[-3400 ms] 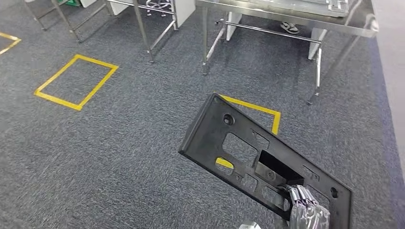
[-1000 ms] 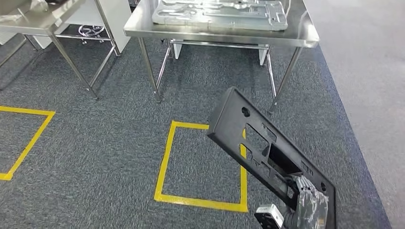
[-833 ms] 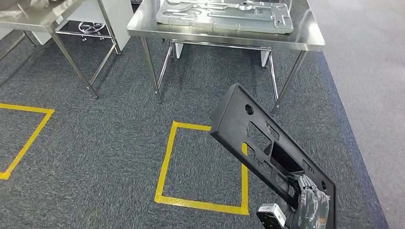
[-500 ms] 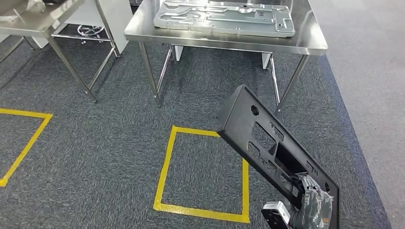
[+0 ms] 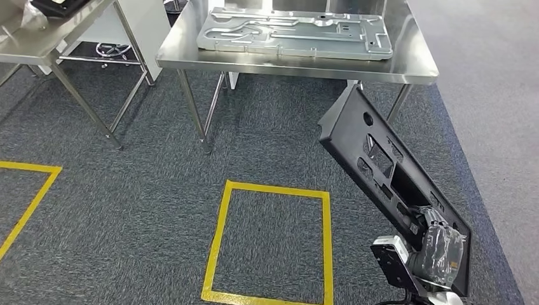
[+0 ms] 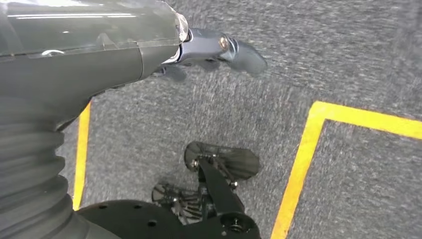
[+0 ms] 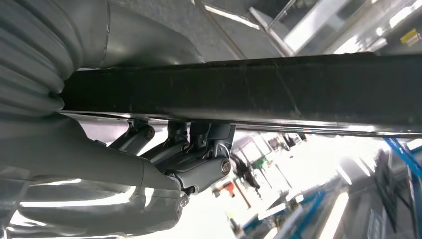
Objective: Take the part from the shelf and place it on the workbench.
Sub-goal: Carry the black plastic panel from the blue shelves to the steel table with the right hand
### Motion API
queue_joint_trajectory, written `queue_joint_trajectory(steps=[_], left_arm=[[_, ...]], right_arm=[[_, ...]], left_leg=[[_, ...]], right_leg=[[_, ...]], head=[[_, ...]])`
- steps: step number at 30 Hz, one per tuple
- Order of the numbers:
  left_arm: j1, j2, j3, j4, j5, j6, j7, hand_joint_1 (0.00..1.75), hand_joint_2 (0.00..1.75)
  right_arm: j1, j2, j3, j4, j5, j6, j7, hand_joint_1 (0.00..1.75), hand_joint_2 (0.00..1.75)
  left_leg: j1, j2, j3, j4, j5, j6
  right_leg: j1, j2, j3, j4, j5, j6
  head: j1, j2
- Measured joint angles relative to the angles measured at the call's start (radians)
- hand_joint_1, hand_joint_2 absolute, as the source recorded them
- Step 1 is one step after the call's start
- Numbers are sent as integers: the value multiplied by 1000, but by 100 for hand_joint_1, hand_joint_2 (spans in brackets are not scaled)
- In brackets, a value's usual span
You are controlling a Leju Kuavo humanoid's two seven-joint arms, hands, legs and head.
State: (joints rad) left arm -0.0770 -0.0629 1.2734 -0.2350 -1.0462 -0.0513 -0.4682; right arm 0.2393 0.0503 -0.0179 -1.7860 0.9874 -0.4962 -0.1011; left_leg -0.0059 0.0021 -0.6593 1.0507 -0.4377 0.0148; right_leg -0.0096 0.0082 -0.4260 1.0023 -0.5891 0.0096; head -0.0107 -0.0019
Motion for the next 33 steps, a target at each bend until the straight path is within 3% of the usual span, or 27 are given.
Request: queue_joint_trajectory(steps=[2,4,5,7,8,9,10,11,13,14,15,17,19,20,22,24,25,26,28,29,30,33], left_arm=[[-1,-1,0,0,-1,1,2,0,175],[-3,-2,0,0,-2,2,2,0,175],[-3,-2,0,0,-3,2,2,0,175],[-3,-1,0,0,-4,3,2,0,175],[-1,-1,0,0,-4,3,2,0,175],[1,-1,0,0,-4,3,2,0,175],[2,-1,0,0,-4,4,3,0,175],[4,-1,0,0,-4,4,3,0,175],[4,-1,0,1,-5,3,3,0,175],[3,-1,0,1,-6,3,4,0,175],[0,-1,0,1,-7,3,4,0,175],[-10,0,0,1,-8,4,4,0,175],[-19,1,0,1,-9,4,5,0,175],[-19,1,0,1,-10,5,6,0,175],[-14,1,0,1,-10,9,8,0,175],[-8,1,0,1,-11,17,10,0,175],[-6,1,0,1,-11,22,10,0,175],[-4,1,0,1,-12,25,11,0,175],[2,1,0,1,-12,28,12,0,175],[4,1,0,1,-12,29,13,0,175],[5,1,0,1,-12,30,13,0,175],[-6,0,0,1,-11,32,13,0,175]], right_arm=[[-13,0,0,5,-17,19,2,175,175],[-25,-1,1,13,-42,30,-2,175,175],[-28,-2,1,19,-55,34,-5,175,175],[-30,-4,1,31,-77,41,-9,175,175],[-30,-4,1,36,-91,45,-11,175,175],[-30,-4,0,41,-105,48,-14,175,175],[-30,-4,0,47,-119,50,-16,175,175],[-30,-5,-2,52,-131,52,-18,175,175],[-31,-6,-9,64,-148,55,-20,175,175],[-32,-6,-13,69,-154,56,-21,175,175],[-36,-5,-15,72,-157,58,-23,175,175],[-46,-5,-16,73,-161,59,-25,175,175],[-51,-5,-17,74,-162,59,-27,175,175],[-51,-5,-17,76,-162,58,-28,175,175],[-50,-3,-17,81,-162,58,-29,175,175],[-50,-1,-17,87,-161,58,-31,175,175],[-49,0,-17,90,-160,57,-32,175,175],[-49,1,-17,92,-159,57,-33,175,175],[-48,3,-17,98,-157,57,-36,175,175],[-48,4,-17,101,-156,57,-37,175,175],[-48,5,-17,102,-156,57,-38,175,175],[-53,6,-18,101,-154,56,-40,175,175]], left_leg=[[5,-4,38,-21,-10,15],[9,-7,86,-41,-23,27],[9,-8,108,-50,-34,30],[9,-14,154,-66,-61,31],[9,-17,180,-73,-76,30],[9,-20,207,-78,-93,29],[9,-22,233,-82,-112,27],[9,-23,257,-85,-133,25],[7,-24,300,-89,-175,17],[6,-25,322,-98,-191,10],[5,-25,339,-99,-194,3],[5,-24,321,-29,-153,-11],[7,-20,227,128,-104,-20],[9,-18,172,193,-111,-24],[11,-15,79,248,-199,-31],[12,-13,17,222,-291,-33],[11,-12,-4,186,-293,-31],[11,-11,-19,137,-245,-26],[6,-10,-35,50,-63,-17],[4,-11,-37,29,13,-13],[1,-12,-36,25,51,-10],[4,-13,-20,16,49,4]], right_leg=[[0,-1,-9,52,32,13],[-2,-2,-84,176,65,20],[-3,-3,-136,236,57,21],[-4,-3,-229,294,-25,26],[-5,-3,-262,288,-71,28],[-5,-4,-284,261,-98,29],[-4,-5,-297,214,-84,28],[-4,-6,-304,155,-11,25],[3,-9,-302,66,169,16],[7,-8,-296,50,224,11],[9,-6,-286,48,228,4],[6,1,-252,43,196,-12],[1,1,-205,25,168,-25],[1,0,-181,18,153,-28],[0,3,-135,9,124,-30],[-1,8,-89,6,90,-28],[-1,10,-65,6,71,-26],[-1,10,-44,5,52,-24],[2,13,-11,11,15,-16],[3,15,0,13,-3,-11],[5,18,9,15,-16,-4],[2,15,22,19,-46,14]], head=[[1,0],[3,0],[4,0],[4,0],[4,0],[5,0],[5,0],[5,0],[5,0],[4,0],[4,0],[2,0],[0,0],[-2,0],[-3,0],[-3,0],[-3,0],[-3,0],[-2,0],[-1,0],[-1,0],[0,0]])
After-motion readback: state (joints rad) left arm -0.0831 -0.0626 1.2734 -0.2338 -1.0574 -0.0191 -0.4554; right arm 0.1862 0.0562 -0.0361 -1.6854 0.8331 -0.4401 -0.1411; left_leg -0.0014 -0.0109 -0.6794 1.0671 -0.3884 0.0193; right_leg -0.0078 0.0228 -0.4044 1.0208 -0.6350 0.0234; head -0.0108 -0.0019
